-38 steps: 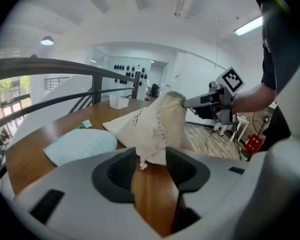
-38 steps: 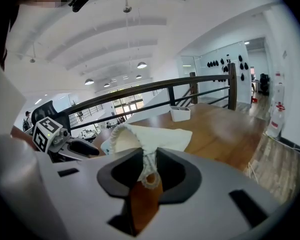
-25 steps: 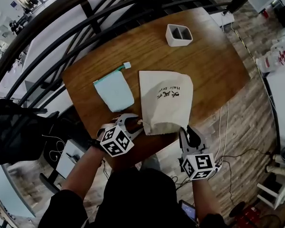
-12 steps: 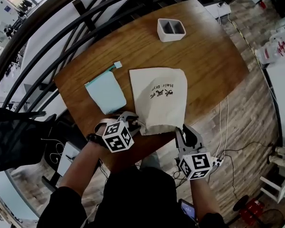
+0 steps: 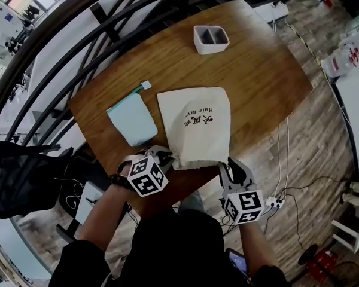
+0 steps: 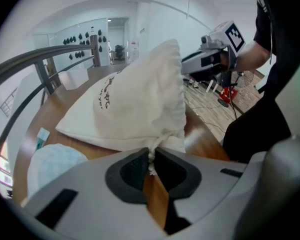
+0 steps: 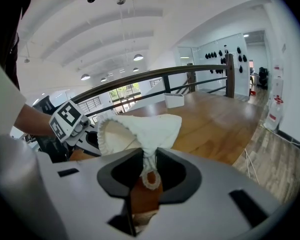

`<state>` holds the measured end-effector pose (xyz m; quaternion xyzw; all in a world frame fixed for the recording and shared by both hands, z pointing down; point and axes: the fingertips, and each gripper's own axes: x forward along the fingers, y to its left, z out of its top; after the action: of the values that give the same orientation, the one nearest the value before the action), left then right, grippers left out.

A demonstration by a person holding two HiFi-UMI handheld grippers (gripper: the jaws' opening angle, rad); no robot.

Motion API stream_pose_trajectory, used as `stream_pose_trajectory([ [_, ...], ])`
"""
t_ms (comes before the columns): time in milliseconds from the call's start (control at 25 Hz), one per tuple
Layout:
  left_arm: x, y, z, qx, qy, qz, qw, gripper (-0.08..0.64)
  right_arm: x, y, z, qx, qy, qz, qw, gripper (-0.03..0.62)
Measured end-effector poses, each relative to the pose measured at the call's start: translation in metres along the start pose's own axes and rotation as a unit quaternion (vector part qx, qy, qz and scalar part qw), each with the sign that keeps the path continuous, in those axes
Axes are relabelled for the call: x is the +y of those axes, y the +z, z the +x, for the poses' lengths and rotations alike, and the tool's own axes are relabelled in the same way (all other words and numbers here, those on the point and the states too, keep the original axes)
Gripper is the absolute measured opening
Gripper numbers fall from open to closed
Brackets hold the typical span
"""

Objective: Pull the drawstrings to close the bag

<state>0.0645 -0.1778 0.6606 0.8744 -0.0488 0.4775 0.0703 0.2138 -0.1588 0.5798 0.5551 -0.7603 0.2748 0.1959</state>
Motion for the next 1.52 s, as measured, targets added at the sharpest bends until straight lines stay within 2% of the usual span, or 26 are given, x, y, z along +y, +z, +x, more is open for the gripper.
stream_pose_trajectory([
  [200,0.001,-0.002,-0.033,-0.036,0.021,-0.059,0.9974,0.044,0.01,-0.008,0.009,0.014,0.018,-0.025,0.999,0.087],
  [320,-0.001,-0.006,-0.045,-0.068,0.011,-0.106,0.992,0.044,0.019,-0.02,0.017,0.038,0.038,-0.035,0.998,0.15],
  [360,-0.002,-0.008,-0.047,-0.075,0.008,-0.117,0.9903,0.044,0.021,-0.026,0.02,0.05,0.042,-0.037,0.997,0.184],
  [440,-0.002,-0.01,-0.049,-0.08,0.009,-0.127,0.9886,0.044,0.024,-0.037,0.022,0.068,0.04,-0.042,0.996,0.202],
  [560,-0.001,-0.009,-0.051,-0.081,0.014,-0.128,0.9884,0.044,0.028,-0.043,0.018,0.072,0.038,-0.04,0.996,0.198],
  [640,0.001,-0.008,-0.05,-0.082,0.017,-0.127,0.9884,0.044,0.03,-0.043,0.013,0.069,0.034,-0.03,0.997,0.166],
  [720,0.002,-0.008,-0.049,-0.082,0.019,-0.126,0.9884,0.044,0.028,-0.043,0.007,0.068,0.013,-0.02,0.997,0.153],
  [840,0.001,-0.007,-0.048,-0.083,0.018,-0.127,0.9883,0.044,0.022,-0.04,-0.006,0.061,-0.031,-0.008,0.998,0.172],
  [960,-0.001,-0.004,-0.05,-0.084,0.016,-0.125,0.9885,0.044,0.029,-0.04,-0.013,0.058,-0.03,0.009,0.998,0.141],
  [1160,-0.005,0.003,-0.053,-0.09,0.012,-0.12,0.9886,0.044,0.033,-0.042,0.0,0.073,-0.04,0.001,0.997,0.135],
  [1360,-0.013,0.008,-0.054,-0.098,0.0,-0.119,0.9881,0.044,0.02,-0.038,0.017,0.075,-0.078,0.017,0.994,0.134],
  [1520,-0.014,-0.005,-0.044,-0.078,0.007,-0.116,0.9902,0.044,0.011,-0.04,0.031,0.082,-0.097,0.028,0.991,0.129],
])
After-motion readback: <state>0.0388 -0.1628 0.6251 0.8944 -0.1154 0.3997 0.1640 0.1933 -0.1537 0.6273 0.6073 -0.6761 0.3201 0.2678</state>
